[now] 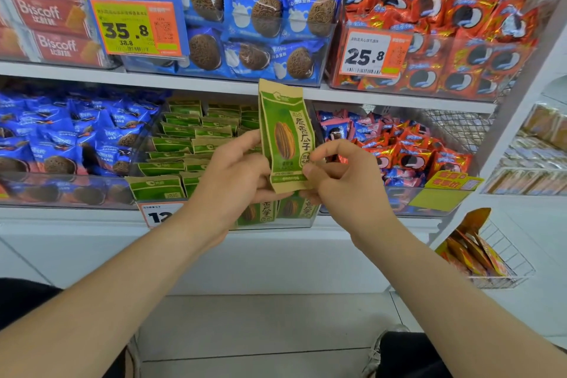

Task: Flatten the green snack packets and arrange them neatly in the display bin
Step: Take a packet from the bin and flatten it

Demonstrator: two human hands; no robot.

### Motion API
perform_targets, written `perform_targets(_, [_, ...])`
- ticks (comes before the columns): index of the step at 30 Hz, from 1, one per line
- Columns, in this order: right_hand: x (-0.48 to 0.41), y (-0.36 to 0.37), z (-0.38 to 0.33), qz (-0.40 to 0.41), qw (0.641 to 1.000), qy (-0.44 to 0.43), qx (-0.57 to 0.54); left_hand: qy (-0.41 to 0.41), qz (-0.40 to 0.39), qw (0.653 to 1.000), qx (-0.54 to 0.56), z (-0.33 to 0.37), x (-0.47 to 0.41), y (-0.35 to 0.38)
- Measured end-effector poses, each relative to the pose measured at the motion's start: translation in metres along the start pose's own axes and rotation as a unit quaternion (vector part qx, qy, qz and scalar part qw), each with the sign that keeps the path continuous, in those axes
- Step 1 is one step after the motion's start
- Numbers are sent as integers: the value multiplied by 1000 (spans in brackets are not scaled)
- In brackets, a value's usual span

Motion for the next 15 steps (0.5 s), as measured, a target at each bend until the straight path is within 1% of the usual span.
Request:
perform_targets(2, [1,6,0,-15,998,-35,48,24,-14,999,-38,1,2,2])
perform_targets(3, [3,9,-2,-25,997,-47,55,37,-20,998,-46,2,2,3])
perform_targets(6, [7,13,-5,-37,997,-51,51,69,-36,995,-58,4,3,4])
perform_targets(10, [7,10,-8,-24,994,-72,80,90,-63,989,-95,6,5,6])
perform_targets(12, [7,12,-9,-37,990,-99,91,102,-58,987,-105,8,5,6])
perform_targets(15, [8,17,-15,-56,972,-177,145,118,-20,984,-132,10,6,1])
Point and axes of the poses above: each hand's wrist, its own x-axis away from the middle knuckle, its own y-axis out of the palm, z = x × y, the point moved 6 cm from there along -x, towards the middle knuckle, and after that the axes turned 8 degrees about -x, right-handed, at the moved point
